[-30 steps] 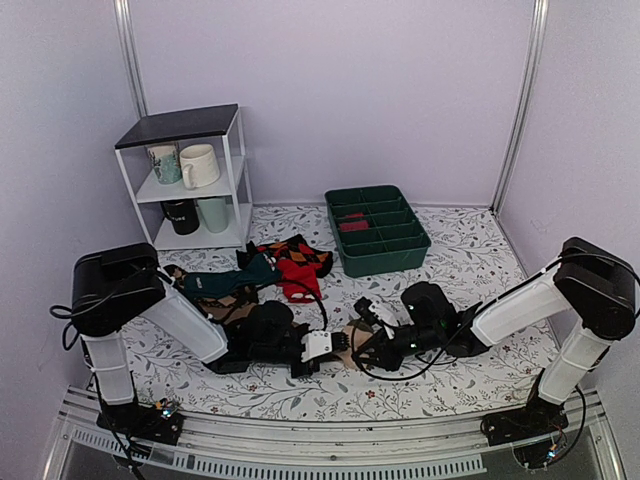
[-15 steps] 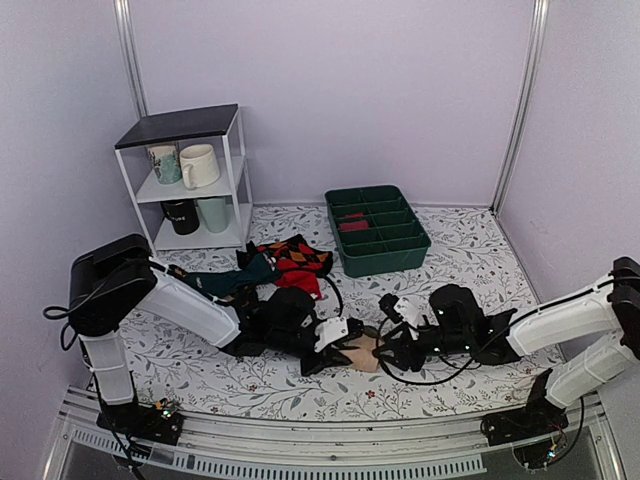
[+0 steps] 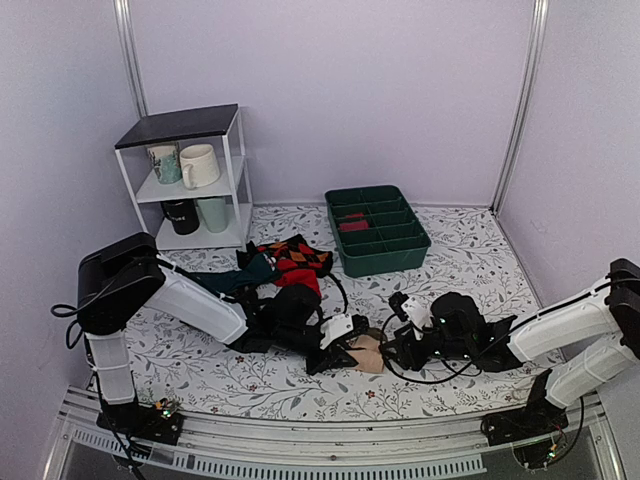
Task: Roll the socks
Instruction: Roll a pair of socks at the center of the board.
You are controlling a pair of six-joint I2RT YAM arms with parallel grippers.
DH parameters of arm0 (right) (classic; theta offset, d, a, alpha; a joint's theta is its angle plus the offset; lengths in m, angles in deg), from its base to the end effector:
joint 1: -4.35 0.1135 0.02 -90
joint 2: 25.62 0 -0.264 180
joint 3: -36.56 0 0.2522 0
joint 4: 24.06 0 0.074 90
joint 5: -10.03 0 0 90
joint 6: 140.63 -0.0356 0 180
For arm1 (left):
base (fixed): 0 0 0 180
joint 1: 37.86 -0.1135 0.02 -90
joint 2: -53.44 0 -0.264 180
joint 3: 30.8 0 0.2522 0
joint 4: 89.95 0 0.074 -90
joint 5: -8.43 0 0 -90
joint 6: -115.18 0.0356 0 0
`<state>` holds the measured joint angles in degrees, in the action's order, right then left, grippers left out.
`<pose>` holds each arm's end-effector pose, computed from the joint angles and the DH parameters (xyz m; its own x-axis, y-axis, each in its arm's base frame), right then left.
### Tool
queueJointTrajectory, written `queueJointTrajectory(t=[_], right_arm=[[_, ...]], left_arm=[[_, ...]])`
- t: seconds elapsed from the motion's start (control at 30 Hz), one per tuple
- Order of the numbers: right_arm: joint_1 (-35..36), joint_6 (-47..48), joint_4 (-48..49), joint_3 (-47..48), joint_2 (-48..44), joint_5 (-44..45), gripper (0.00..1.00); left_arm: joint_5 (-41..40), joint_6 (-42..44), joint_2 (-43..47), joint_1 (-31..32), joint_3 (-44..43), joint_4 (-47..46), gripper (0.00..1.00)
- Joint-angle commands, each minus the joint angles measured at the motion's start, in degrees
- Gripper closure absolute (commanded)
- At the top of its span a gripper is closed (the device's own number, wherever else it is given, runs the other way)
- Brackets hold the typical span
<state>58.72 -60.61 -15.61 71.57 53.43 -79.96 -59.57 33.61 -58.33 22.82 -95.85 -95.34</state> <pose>0.1400 0.1953 0.1336 -0.4747 -0.3649 -0.8009 -0.7417 0.6558 0.1408 0.1701 -0.3301 0.1044 -0.1812 0.6002 -0.7791 0.9833 0.1221 -0.1346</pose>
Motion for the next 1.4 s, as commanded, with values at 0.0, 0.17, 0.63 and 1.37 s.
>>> queueJointTrajectory(t=[0.0,0.17,0.63,1.37], right_arm=[[-1.0,-6.9,-2.1,3.7,3.2,2.8,0.45],[-1.3,-6.9,-3.2,6.4,7.1,-1.2,0.5],[-1.4,-6.4,-3.7,10.4,14.1,-6.5,0.99],[-7.3,3.0,-2.2,16.3,15.9,-11.8,0.6]], left_arm=[[-0.5,-1.3,-5.8,0.3,3.7,17.3,1.0],[-0.8,-1.4,-5.7,0.4,3.9,17.1,1.0],[-2.7,-1.7,-5.6,0.4,4.0,17.4,1.0],[-8.0,-10.3,-4.4,0.4,4.6,21.2,1.0]])
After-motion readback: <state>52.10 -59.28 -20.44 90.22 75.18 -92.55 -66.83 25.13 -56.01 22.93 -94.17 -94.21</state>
